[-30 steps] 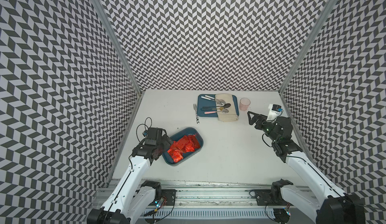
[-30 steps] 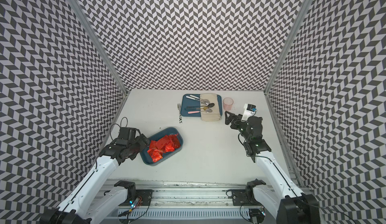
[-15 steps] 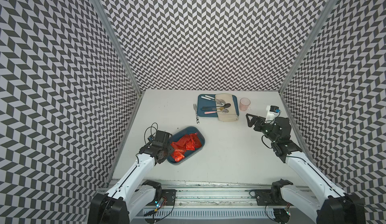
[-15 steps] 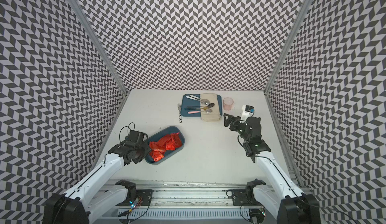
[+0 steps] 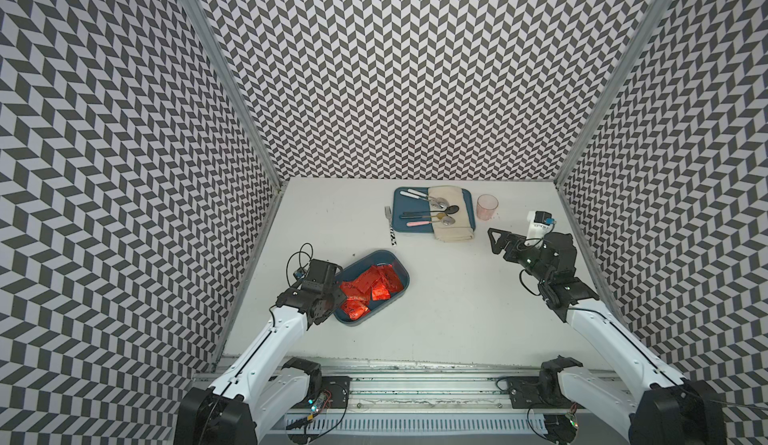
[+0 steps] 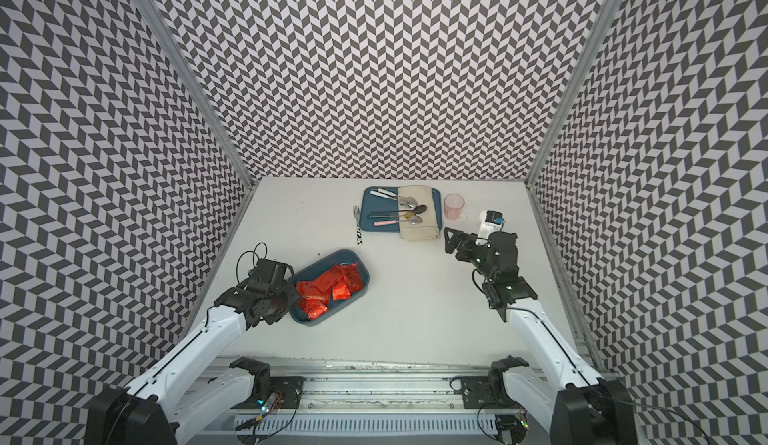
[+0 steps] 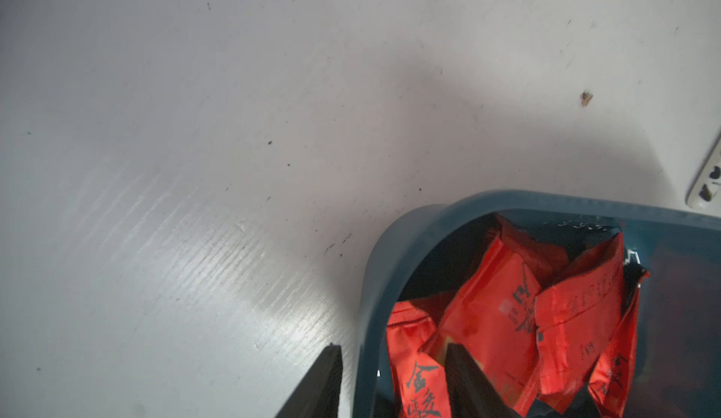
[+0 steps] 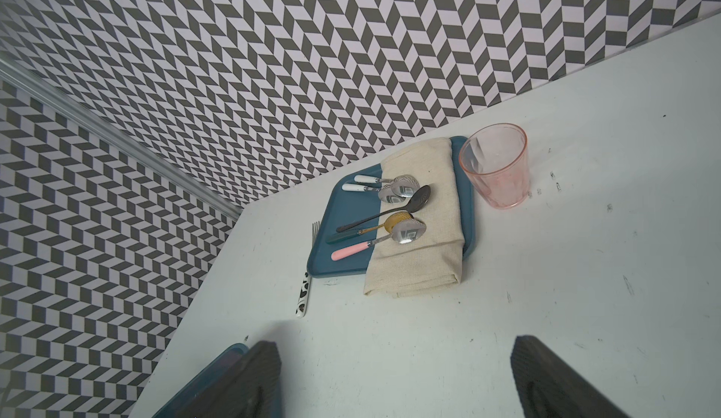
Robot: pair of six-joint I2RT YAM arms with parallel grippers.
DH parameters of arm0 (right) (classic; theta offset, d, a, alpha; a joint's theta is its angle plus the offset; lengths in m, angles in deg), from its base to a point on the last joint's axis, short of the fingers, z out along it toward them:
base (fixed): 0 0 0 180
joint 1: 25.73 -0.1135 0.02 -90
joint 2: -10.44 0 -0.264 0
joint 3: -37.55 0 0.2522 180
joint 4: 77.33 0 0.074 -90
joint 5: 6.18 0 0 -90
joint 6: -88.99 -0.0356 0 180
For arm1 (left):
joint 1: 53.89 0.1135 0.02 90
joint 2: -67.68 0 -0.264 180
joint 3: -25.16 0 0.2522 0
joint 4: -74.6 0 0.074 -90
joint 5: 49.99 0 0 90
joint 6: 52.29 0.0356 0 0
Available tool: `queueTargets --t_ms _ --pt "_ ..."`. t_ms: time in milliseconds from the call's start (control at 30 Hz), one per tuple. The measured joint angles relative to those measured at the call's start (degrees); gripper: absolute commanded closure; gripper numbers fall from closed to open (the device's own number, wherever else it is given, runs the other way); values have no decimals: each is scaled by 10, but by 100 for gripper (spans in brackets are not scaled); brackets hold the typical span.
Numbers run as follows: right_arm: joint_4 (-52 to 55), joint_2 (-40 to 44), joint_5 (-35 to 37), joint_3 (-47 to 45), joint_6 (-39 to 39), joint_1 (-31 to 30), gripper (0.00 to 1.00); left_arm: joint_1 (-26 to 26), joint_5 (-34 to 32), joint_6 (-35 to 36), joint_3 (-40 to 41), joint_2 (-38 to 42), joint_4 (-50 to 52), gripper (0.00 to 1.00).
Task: Take the tea bags out of the storage box
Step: Pick up the storage box at the center of the board.
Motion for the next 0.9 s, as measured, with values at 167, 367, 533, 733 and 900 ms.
queueTargets --t_ms 167,367,533,733,900 --pt "2 0 -1 0 0 0 3 0 0 0 -6 10 10 52" --pt "2 0 -2 0 0 0 3 -18 3 -7 -7 11 20 56" --pt "2 -4 -2 0 0 0 3 -28 2 -16 -6 10 26 68" --pt "10 -7 -3 0 0 0 3 -30 3 -21 2 -2 21 76" --pt "10 -9 -4 0 0 0 3 -30 0 -20 5 -18 13 76"
